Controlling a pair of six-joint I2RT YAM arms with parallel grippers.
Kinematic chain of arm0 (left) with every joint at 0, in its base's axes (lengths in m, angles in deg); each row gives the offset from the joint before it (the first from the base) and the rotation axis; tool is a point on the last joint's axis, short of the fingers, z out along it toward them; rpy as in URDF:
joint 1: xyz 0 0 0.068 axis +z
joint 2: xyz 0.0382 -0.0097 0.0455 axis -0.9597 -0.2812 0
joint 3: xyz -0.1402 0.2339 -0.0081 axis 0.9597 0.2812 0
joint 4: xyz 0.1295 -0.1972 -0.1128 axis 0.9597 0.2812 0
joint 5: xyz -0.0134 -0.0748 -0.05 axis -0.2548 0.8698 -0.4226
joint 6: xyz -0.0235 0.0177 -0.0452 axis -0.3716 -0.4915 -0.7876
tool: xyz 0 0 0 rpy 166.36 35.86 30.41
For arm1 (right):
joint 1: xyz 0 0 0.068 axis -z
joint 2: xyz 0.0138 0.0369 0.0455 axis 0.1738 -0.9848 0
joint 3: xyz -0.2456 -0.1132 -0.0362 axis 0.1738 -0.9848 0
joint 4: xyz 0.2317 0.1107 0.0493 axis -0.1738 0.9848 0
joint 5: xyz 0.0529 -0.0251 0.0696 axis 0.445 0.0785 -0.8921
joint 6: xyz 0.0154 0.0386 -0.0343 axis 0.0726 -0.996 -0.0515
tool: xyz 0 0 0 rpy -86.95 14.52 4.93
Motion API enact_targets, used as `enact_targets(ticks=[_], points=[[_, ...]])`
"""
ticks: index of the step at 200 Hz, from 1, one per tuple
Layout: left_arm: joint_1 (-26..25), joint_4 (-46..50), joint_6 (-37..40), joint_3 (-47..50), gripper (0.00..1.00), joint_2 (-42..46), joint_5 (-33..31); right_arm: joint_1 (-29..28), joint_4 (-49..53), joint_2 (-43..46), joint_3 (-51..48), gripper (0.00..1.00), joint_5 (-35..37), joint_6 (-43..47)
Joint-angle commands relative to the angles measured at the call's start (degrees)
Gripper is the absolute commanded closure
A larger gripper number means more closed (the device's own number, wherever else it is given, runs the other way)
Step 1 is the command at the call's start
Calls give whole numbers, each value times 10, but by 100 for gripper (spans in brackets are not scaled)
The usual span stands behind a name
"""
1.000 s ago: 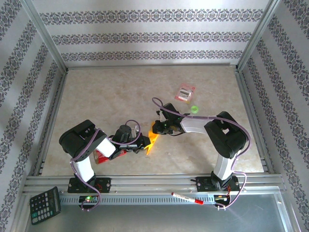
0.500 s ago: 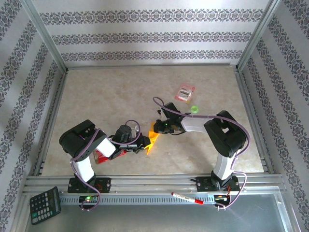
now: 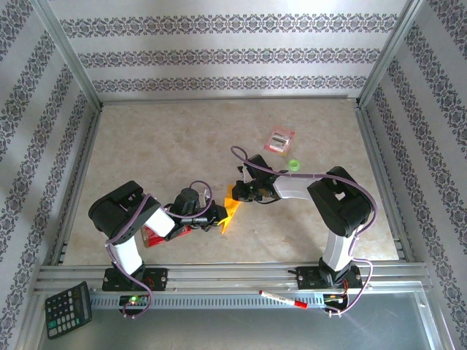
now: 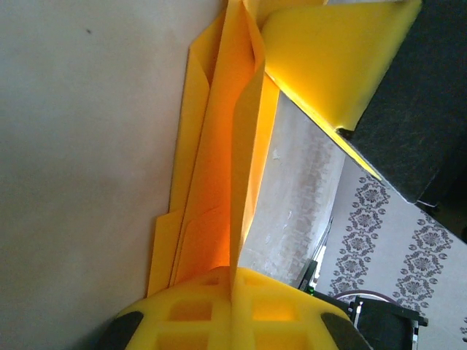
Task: Fold a paper plane with a square sheet of paper (pick it up from the middle)
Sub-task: Fold the wing for the fifth time at the center of the table.
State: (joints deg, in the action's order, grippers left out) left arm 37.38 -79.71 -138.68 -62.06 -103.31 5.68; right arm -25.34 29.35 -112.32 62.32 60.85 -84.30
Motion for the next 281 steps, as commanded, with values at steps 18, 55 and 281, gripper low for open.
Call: enact_targets(ticks=[18, 55, 281], points=[[9, 113, 25, -1, 88, 32, -22, 6, 23, -24, -25, 96, 19, 15], [10, 179, 48, -13, 80, 74, -28, 6, 22, -25, -24, 97, 18, 15], [-6, 423, 218, -157, 100, 59, 33, 10, 27, -26, -24, 98, 18, 19]])
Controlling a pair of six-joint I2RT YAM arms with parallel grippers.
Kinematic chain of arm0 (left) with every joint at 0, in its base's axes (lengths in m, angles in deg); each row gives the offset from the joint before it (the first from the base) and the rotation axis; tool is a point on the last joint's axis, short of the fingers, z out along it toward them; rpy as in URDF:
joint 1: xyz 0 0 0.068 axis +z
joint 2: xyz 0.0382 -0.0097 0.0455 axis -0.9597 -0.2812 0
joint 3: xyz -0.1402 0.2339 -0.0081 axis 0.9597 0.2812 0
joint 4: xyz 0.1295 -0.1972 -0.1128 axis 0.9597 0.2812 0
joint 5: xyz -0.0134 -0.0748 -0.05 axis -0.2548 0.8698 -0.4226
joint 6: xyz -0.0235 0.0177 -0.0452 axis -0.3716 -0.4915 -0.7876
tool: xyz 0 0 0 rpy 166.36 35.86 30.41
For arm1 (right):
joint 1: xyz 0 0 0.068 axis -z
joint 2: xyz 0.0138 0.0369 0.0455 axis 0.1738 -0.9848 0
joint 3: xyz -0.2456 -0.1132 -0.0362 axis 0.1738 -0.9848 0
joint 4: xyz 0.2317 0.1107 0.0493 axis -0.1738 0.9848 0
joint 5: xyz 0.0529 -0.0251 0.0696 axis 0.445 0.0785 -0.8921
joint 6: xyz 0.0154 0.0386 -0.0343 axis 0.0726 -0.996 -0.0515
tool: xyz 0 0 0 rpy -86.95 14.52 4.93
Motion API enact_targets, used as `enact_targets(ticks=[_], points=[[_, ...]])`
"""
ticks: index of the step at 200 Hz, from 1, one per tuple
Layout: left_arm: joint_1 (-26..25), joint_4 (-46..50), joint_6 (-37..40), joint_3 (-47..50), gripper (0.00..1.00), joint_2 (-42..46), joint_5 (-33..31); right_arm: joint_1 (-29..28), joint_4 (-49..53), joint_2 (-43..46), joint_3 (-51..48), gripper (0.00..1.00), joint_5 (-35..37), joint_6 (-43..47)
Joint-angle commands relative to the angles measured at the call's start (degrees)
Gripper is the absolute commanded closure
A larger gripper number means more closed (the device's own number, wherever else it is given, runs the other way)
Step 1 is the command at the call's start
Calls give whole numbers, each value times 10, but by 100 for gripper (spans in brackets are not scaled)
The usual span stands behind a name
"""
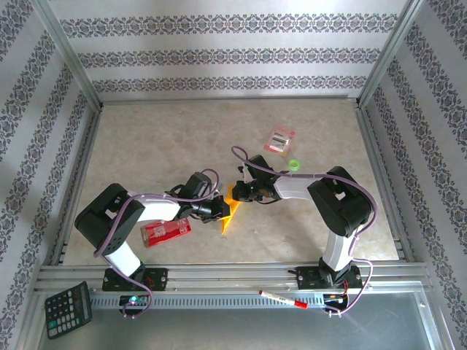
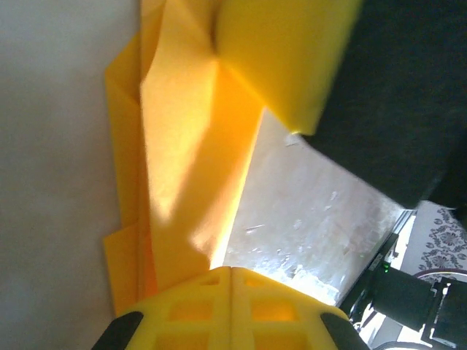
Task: Fold a paper plane with a square sheet of paper (pick it up from the middle)
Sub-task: Fold the wing for the fifth time at the center of the table.
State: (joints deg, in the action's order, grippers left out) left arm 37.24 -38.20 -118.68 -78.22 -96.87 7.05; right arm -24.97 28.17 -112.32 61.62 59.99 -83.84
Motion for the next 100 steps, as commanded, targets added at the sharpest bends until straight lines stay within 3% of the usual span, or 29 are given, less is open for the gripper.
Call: enact_targets(ticks=[1, 100], points=[[-5, 8, 18, 4, 100, -6, 20, 6, 38, -25, -17, 98, 26, 14], [-6, 41, 32, 17, 99, 45, -2, 6, 39, -28, -18, 98, 27, 16]])
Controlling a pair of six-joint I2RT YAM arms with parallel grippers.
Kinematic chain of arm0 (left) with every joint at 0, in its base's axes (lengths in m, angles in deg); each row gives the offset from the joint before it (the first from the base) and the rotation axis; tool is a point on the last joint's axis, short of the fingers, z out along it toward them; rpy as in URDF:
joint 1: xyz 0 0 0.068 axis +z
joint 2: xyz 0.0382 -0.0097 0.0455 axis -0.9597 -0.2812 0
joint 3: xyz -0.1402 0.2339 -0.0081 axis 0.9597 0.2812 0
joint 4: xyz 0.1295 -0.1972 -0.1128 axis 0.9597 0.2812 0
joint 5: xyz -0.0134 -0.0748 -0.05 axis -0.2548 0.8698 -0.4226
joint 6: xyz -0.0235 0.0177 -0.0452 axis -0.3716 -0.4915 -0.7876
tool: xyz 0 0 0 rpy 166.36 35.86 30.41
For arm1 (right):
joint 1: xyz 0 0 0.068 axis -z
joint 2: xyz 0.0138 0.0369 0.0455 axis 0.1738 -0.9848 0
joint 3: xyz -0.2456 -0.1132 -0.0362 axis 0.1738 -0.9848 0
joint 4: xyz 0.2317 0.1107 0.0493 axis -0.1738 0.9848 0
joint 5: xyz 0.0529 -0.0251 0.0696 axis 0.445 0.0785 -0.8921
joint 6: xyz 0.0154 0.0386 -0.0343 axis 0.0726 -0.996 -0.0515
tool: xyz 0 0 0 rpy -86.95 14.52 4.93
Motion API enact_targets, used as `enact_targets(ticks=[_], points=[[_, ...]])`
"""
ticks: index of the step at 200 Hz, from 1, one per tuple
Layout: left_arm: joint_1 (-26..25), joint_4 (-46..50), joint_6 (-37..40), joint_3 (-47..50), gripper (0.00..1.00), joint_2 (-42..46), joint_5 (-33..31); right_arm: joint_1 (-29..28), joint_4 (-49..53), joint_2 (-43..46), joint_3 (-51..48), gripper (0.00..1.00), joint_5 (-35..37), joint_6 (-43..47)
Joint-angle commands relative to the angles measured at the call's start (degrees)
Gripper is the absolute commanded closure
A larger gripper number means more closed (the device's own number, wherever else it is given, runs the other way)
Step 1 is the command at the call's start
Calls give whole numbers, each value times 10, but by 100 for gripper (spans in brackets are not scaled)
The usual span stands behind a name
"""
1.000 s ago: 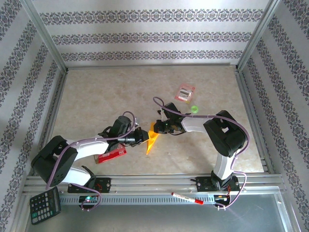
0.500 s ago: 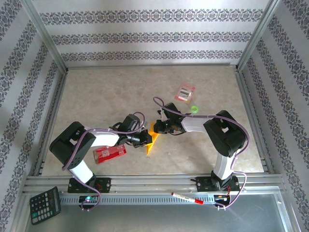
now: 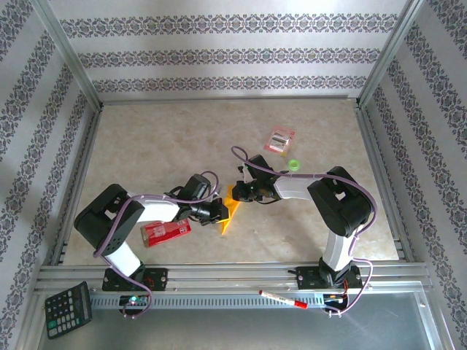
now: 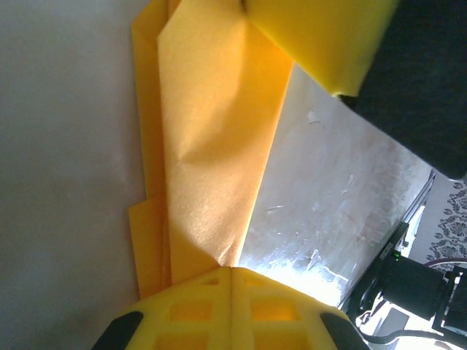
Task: Fold a paper plane with a square sheet of paper (pick it up from the middle)
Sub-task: Fold the wing for the fifth time at the center of the table.
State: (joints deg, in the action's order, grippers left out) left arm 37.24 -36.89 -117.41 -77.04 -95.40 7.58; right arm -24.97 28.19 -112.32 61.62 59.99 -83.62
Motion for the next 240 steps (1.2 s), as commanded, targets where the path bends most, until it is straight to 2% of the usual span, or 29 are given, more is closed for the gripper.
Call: enact_targets(ticks=[1, 57, 130, 240], points=[[-6, 27, 19, 5, 99, 31, -8, 6, 39, -28, -18, 98, 27, 14], [-41, 26, 36, -16, 93, 24, 9, 7, 42, -28, -17, 99, 27, 14], [-27, 16, 20, 7, 99, -3, 1, 8, 40, -27, -20, 99, 28, 14], [-25, 6, 11, 28, 100, -7, 3, 7, 40, -27, -20, 99, 29, 13]])
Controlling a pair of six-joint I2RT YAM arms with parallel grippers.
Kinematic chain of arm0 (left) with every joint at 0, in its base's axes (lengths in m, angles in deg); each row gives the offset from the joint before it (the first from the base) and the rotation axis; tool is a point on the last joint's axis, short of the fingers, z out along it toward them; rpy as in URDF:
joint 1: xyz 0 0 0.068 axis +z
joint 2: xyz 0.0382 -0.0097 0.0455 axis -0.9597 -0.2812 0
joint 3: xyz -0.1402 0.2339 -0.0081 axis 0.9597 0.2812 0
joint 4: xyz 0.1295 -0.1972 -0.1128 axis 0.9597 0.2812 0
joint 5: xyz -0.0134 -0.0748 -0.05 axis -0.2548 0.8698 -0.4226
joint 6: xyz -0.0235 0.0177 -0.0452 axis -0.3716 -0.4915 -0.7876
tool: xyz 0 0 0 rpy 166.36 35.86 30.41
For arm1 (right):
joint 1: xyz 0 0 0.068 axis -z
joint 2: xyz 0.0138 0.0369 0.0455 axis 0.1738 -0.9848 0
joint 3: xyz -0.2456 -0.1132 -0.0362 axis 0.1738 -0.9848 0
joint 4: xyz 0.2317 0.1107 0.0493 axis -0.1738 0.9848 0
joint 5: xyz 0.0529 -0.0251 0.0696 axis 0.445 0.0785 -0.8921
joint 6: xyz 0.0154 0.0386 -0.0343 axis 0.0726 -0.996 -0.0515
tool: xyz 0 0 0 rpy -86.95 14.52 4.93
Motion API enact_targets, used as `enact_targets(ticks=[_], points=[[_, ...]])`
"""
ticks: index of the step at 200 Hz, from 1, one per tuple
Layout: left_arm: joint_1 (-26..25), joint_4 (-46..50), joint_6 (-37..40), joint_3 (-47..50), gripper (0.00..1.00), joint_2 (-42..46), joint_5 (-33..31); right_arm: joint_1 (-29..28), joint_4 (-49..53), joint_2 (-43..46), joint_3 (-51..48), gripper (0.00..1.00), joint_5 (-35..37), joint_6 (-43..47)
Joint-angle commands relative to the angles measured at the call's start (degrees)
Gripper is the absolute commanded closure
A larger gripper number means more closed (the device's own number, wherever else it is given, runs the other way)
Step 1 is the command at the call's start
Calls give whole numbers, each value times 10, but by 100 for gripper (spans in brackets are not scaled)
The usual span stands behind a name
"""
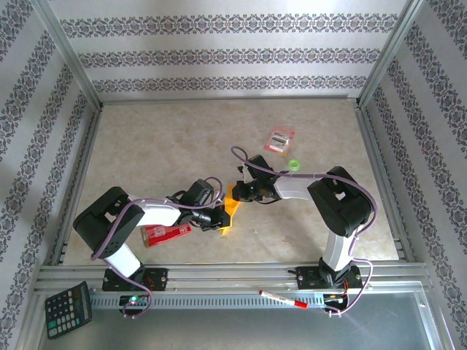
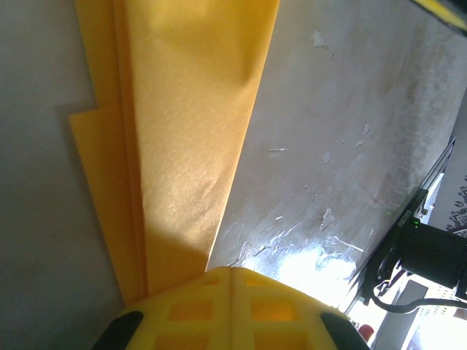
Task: Fold a paper plane with a square sheet of paper (pick it up from the middle)
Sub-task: Fold the wing for the fifth time at the center of the table.
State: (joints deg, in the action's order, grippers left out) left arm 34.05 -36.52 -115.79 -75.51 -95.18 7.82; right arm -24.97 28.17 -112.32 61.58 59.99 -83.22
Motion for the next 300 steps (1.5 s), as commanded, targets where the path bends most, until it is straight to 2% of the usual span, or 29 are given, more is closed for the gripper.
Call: enact_targets(ticks=[1, 224, 300], points=[[7, 3, -5, 13, 100, -10, 1, 7, 40, -27, -20, 99, 29, 9], [2, 13, -22, 97, 100, 33, 8, 8, 52, -42, -19, 100, 36, 10], [0, 54, -15, 115, 100, 58, 18, 7, 57, -45, -15, 100, 35, 10]])
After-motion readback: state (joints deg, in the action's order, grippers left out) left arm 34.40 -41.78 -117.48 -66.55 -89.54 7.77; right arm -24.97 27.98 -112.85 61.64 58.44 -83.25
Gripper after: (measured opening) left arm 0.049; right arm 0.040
